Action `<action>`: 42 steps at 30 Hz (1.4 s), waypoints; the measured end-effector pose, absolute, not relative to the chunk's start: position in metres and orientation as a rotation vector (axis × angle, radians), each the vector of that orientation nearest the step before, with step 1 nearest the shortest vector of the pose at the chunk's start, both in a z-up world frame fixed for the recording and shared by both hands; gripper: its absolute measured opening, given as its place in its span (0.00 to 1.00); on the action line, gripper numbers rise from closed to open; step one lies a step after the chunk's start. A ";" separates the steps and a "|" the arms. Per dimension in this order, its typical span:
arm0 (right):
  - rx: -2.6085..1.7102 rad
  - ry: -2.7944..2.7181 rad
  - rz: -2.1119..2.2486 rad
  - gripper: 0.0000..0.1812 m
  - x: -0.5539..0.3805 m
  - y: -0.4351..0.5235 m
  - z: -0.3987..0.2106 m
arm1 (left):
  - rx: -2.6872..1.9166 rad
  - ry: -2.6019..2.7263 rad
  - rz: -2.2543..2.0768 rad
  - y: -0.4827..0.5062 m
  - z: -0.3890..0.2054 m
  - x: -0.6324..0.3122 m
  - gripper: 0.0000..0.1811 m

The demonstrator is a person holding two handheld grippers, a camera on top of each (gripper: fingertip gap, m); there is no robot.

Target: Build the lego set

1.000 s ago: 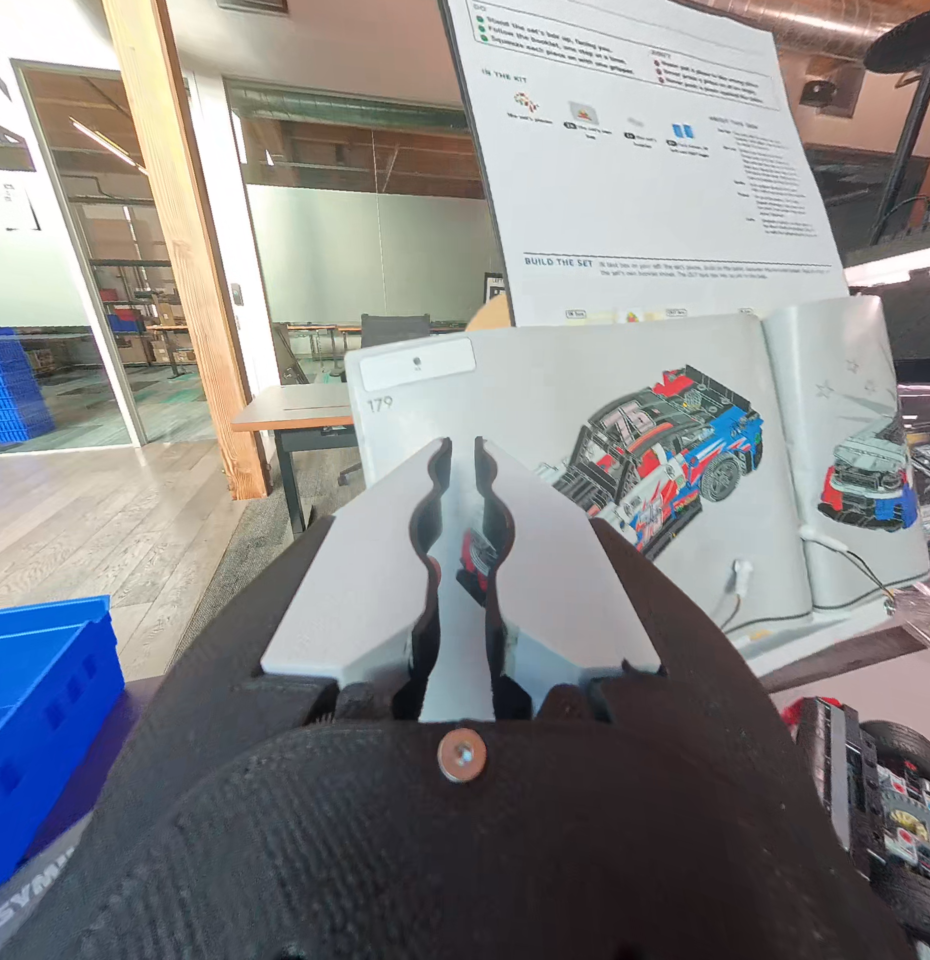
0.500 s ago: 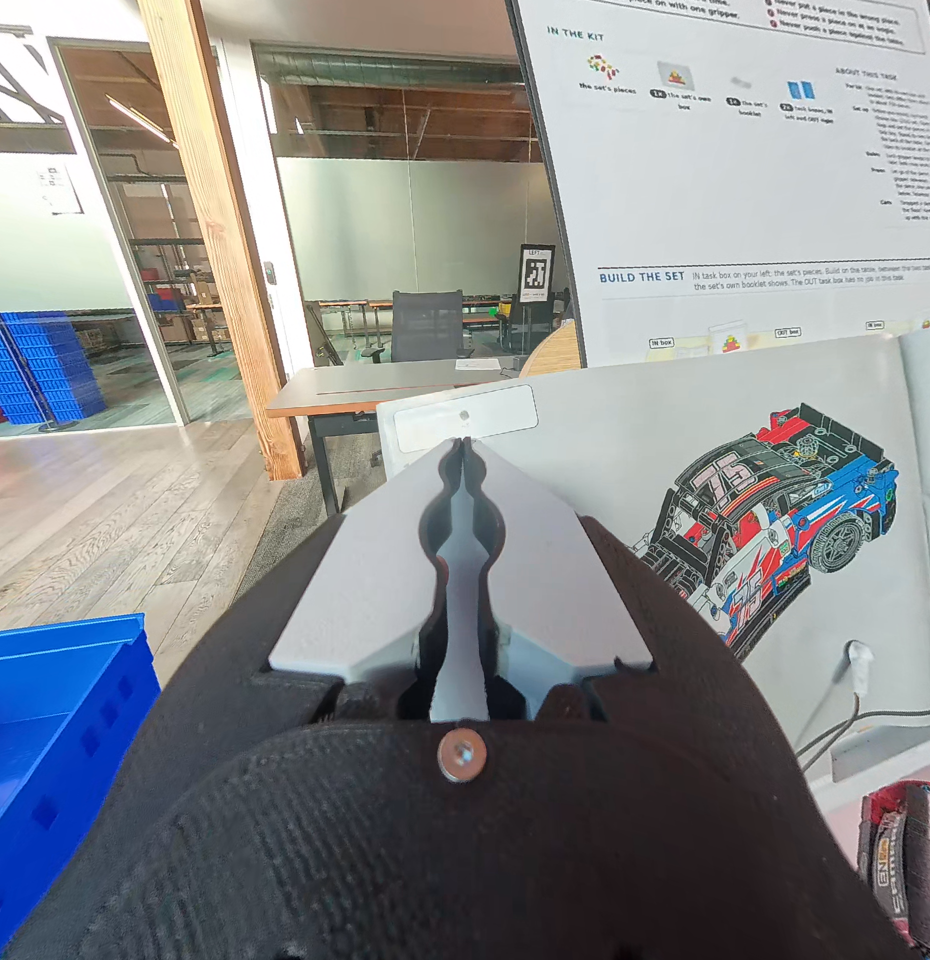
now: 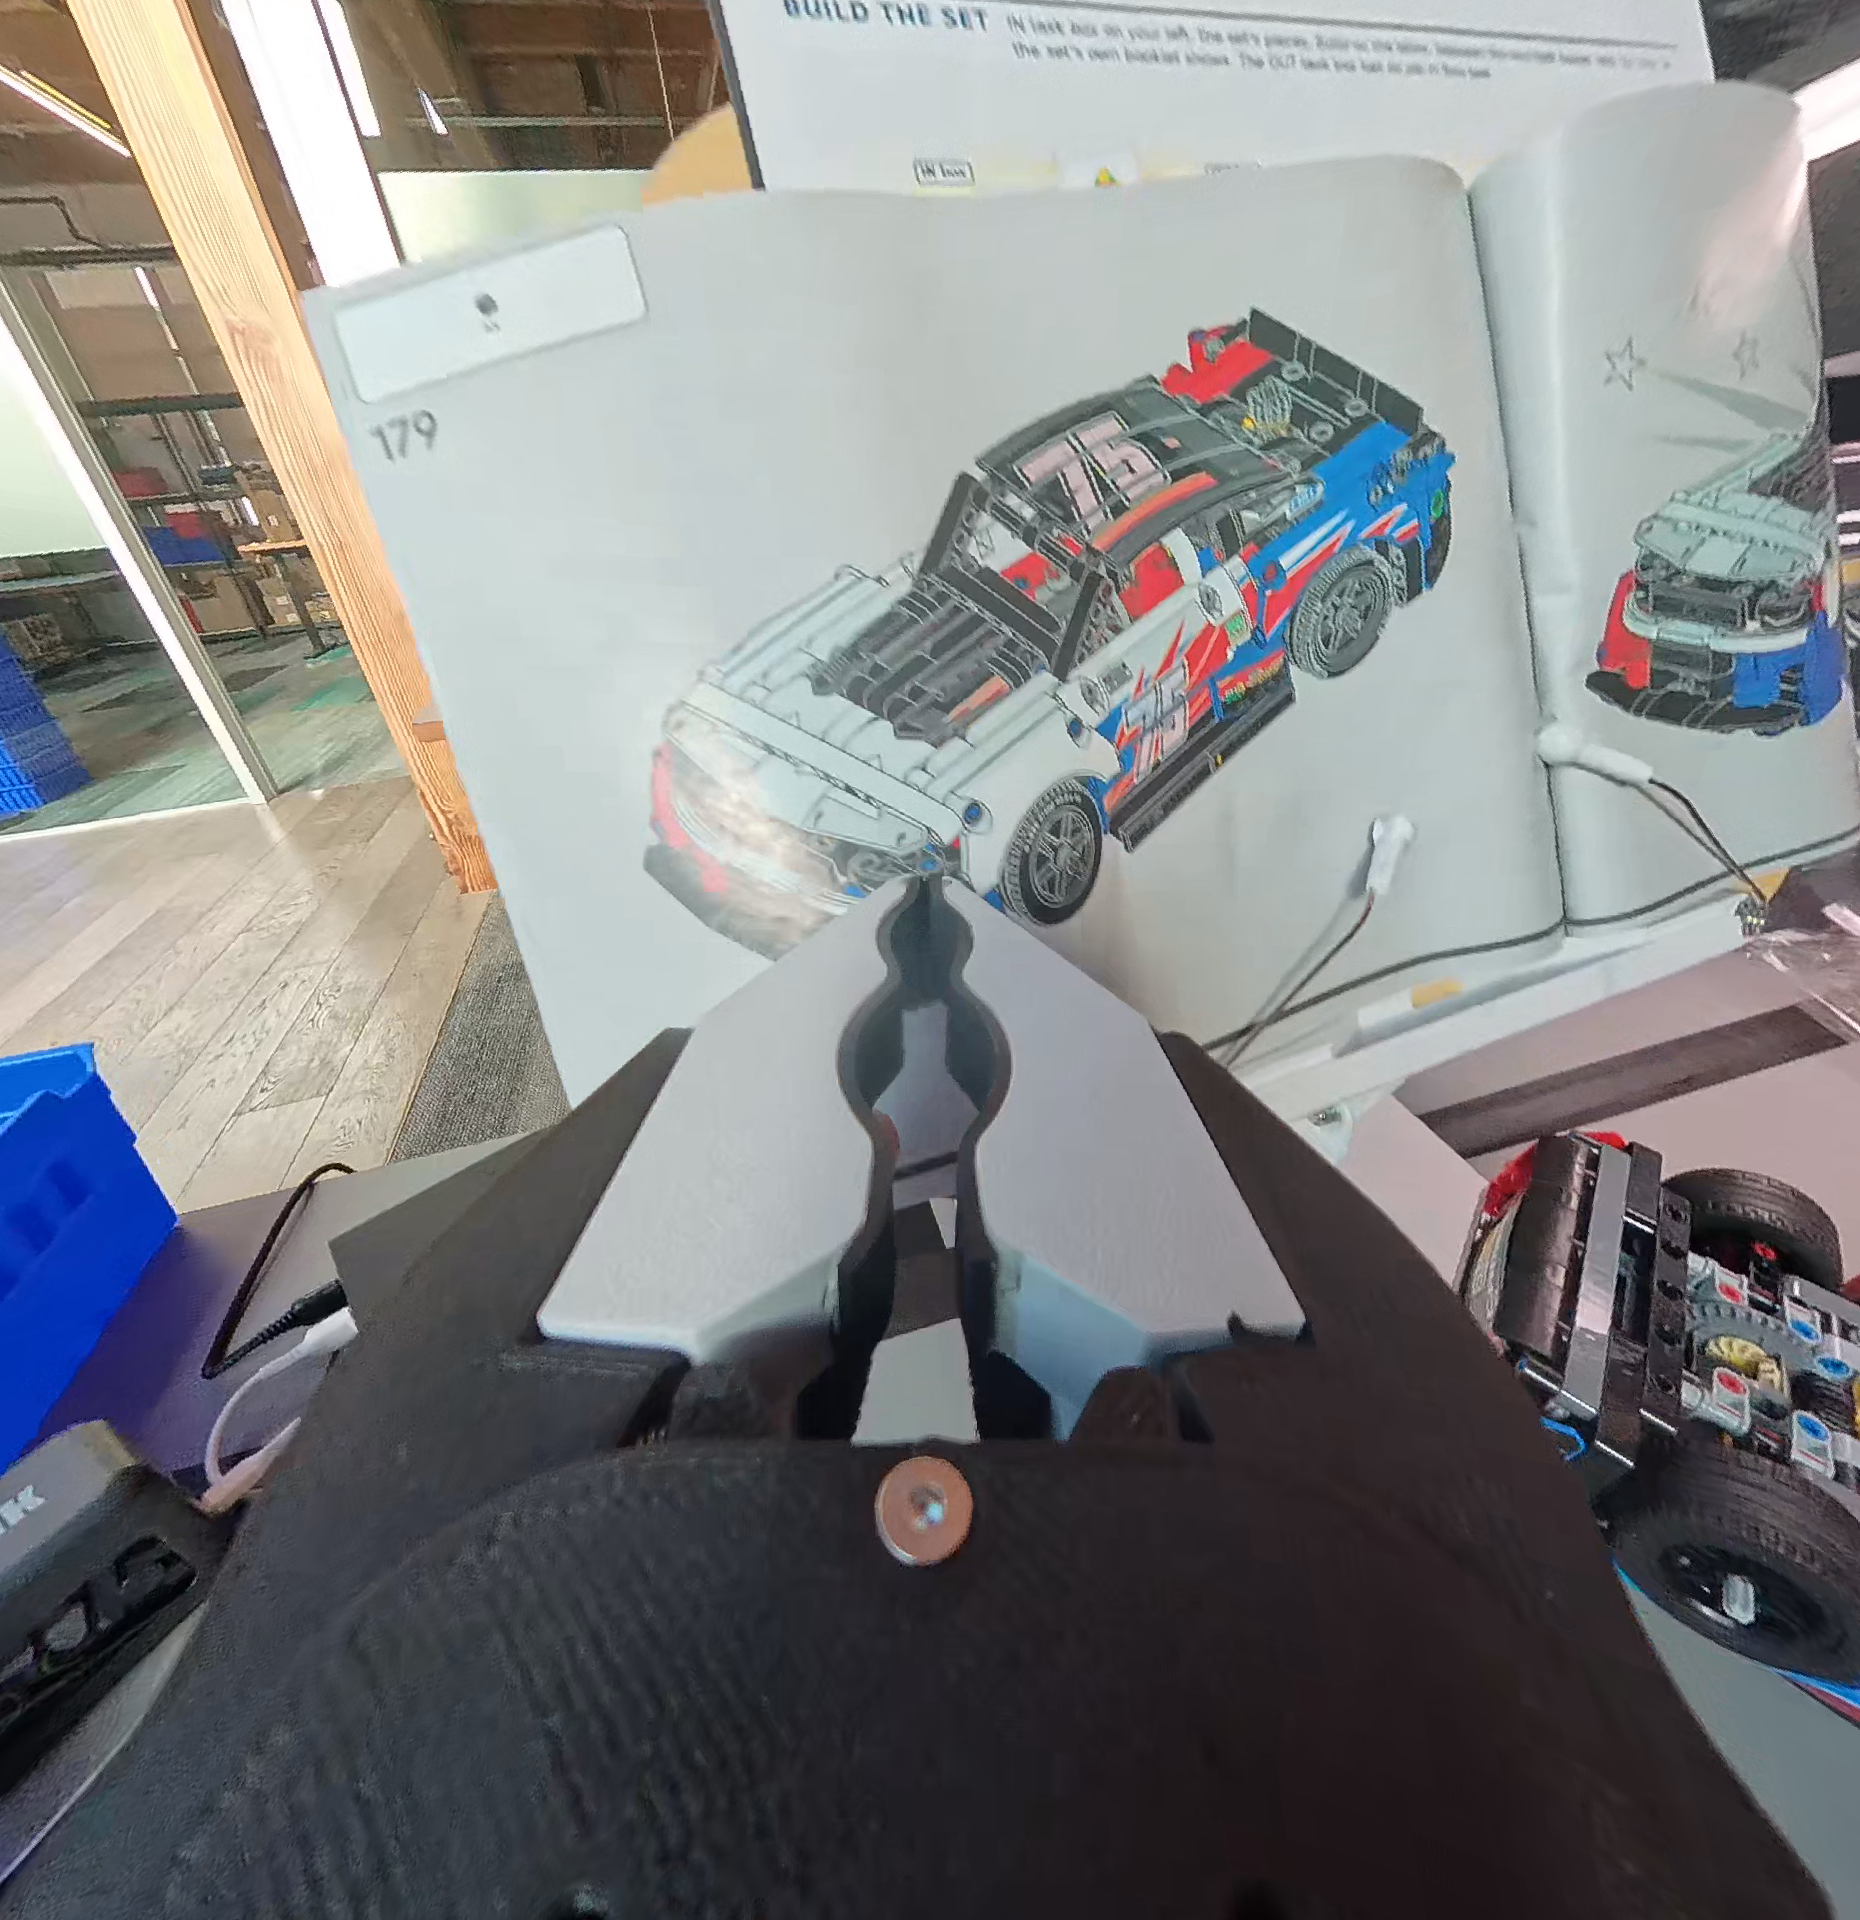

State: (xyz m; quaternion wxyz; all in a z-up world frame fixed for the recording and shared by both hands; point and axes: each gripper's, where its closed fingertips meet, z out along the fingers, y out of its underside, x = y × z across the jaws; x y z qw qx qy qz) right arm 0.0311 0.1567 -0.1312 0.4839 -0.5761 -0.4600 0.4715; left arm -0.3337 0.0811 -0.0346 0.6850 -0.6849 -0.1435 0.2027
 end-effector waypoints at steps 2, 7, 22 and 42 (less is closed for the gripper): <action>-1.408 -1.120 1.162 0.16 0.031 0.156 -0.132 | -1.557 -0.306 0.462 0.090 -0.045 -0.326 0.00; -1.405 -1.104 1.178 0.16 0.033 0.156 -0.128 | -1.570 -0.234 0.470 0.129 -0.038 -0.301 0.00; -1.414 -1.095 1.179 0.16 0.039 0.163 -0.130 | -1.501 -0.256 0.532 0.177 0.025 -0.307 0.00; -1.561 -1.182 0.963 0.59 0.029 0.170 -0.164 | -1.672 0.119 -0.145 0.026 -0.139 -0.141 0.39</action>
